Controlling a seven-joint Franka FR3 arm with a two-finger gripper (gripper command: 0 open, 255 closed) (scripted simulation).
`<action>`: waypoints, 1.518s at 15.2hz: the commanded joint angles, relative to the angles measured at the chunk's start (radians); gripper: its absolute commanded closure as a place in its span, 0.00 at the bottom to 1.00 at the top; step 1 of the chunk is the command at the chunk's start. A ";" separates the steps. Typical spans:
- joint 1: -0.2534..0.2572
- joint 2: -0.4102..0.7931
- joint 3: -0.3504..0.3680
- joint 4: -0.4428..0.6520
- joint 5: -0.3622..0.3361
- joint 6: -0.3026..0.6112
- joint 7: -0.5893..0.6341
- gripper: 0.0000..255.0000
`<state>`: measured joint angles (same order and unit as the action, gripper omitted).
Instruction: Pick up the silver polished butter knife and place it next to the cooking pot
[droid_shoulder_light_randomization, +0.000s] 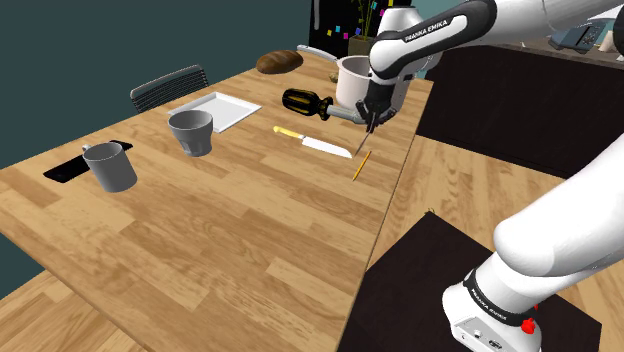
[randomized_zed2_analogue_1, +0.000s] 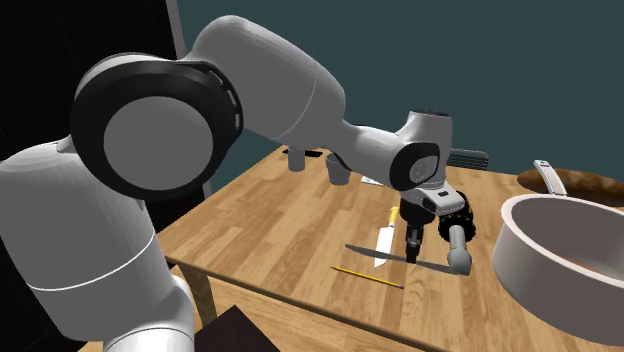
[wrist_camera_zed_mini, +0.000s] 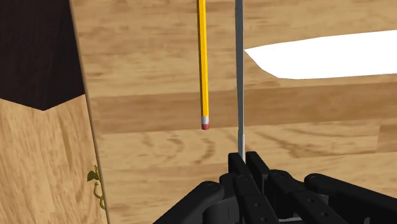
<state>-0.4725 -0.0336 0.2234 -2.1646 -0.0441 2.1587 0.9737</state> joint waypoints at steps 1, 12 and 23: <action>0.001 0.014 0.001 -0.014 -0.005 0.028 0.006 1.00; 0.001 0.056 0.002 -0.054 -0.020 0.108 0.019 1.00; 0.002 0.019 0.003 -0.024 -0.007 0.043 0.010 0.00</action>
<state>-0.4723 -0.0037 0.2244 -2.2020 -0.0547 2.2264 0.9838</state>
